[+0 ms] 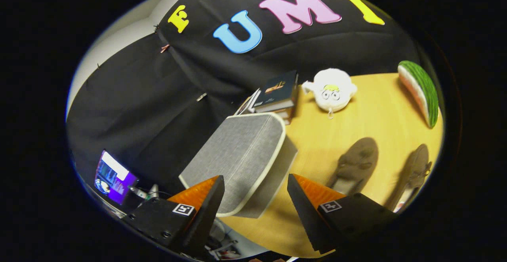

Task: Open the storage box then place both shoes into the box .Put the left shoe in first, then the right shoe, with the right side of both shoes facing outward in a uniform manner.

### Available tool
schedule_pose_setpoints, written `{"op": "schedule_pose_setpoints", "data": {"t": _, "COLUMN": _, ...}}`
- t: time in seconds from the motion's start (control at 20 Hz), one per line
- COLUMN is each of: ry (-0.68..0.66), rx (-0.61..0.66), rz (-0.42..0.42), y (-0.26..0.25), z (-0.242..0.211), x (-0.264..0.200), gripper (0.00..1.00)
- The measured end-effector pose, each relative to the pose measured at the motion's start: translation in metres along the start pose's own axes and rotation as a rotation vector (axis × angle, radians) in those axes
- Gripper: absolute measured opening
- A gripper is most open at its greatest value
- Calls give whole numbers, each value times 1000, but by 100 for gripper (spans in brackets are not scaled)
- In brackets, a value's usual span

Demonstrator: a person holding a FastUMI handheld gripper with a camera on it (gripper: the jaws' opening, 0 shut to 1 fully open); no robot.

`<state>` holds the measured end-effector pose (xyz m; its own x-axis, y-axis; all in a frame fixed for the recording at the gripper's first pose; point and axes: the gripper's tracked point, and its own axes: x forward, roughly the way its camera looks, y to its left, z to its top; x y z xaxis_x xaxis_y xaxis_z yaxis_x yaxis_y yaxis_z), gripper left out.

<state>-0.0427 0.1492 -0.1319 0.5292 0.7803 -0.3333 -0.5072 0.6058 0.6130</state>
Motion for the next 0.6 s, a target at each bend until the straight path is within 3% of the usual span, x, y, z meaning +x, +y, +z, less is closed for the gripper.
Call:
{"op": "schedule_pose_setpoints", "data": {"t": 0.15, "ry": 90, "rx": 33, "rz": 96, "y": 1, "z": -31, "x": 16, "gripper": 98}}
{"op": "schedule_pose_setpoints", "data": {"t": 0.35, "ry": 176, "rx": 254, "rz": 236, "y": 14, "z": -55, "x": 35, "gripper": 97}}
{"op": "schedule_pose_setpoints", "data": {"t": 0.5, "ry": 171, "rx": 322, "rz": 292, "y": 14, "z": -53, "x": 47, "gripper": 97}}
{"op": "schedule_pose_setpoints", "data": {"t": 0.6, "ry": 170, "rx": 446, "rz": 335, "y": 17, "z": -50, "x": 58, "gripper": 97}}
